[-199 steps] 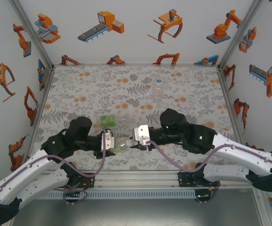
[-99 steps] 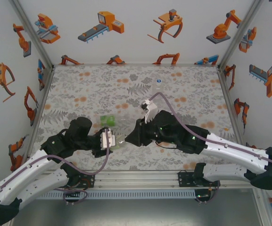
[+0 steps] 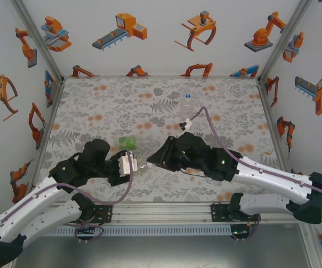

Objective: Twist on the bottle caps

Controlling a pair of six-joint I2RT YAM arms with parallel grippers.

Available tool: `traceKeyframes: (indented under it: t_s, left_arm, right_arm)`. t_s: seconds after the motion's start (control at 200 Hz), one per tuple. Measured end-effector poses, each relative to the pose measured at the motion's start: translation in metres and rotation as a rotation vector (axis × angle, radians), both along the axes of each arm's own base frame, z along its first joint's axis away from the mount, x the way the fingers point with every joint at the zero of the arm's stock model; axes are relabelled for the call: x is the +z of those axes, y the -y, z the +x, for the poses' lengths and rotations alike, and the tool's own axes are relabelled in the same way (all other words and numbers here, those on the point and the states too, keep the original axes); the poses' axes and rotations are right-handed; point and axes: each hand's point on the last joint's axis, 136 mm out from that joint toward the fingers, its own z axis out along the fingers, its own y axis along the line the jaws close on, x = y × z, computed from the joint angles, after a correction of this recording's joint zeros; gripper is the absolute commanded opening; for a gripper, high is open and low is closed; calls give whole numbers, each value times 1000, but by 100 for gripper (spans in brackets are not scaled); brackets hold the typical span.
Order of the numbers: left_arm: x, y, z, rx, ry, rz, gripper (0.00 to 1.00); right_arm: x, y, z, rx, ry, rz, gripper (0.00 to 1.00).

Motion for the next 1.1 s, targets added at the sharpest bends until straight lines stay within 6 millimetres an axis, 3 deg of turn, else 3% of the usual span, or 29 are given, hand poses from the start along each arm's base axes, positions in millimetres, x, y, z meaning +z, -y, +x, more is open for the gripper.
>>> traceKeyframes:
  t_s: [0.065,0.175,0.876,1.102]
  left_arm:
    - [0,0,0,1,1,-1,0]
    - [5,6,-1,-20,9,-28,0]
    - [3,8,7,0,20,-13,0]
    - [4,8,8,9,25,-15,5]
  right_arm:
    - [0,1,1,-1,-2,-1,42]
    - [1,2,3,-5,-1,-3,46]
    - [7,5,3,-5,-2,20,44]
    - [3,6,3,-7,-9,14,36]
